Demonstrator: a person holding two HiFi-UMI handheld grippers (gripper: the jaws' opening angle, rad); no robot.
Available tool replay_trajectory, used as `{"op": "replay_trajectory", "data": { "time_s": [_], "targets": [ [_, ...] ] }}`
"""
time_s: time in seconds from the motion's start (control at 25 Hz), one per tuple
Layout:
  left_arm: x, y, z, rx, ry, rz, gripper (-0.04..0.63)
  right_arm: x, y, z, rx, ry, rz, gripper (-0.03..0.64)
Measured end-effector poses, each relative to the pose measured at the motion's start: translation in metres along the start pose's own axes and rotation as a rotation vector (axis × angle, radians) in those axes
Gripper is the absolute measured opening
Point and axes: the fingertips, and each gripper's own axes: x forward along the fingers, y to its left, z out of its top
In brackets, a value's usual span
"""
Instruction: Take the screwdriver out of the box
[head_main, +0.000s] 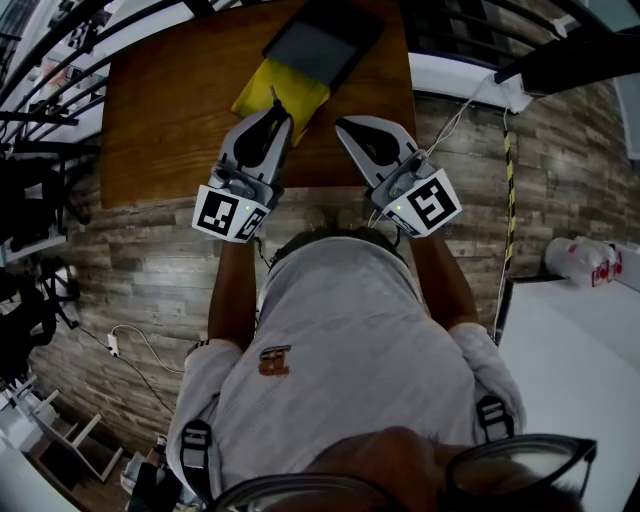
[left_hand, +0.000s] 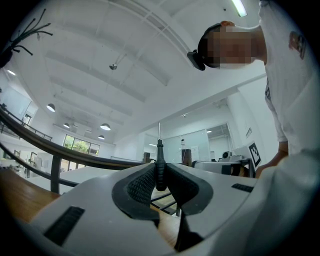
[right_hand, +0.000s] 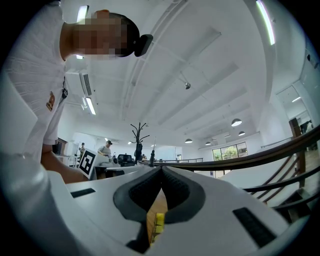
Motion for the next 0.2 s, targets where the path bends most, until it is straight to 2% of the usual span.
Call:
{"op": "replay_trajectory", "data": {
  "time_s": [0.2],
  "targets": [
    [0.0057, -0.0023, 0.0001, -0.001, -0.001, -0.001, 0.08, -0.0041, -0.0056, 0.0001, 0.001, 0.004, -0.004, 0.031]
  ]
}}
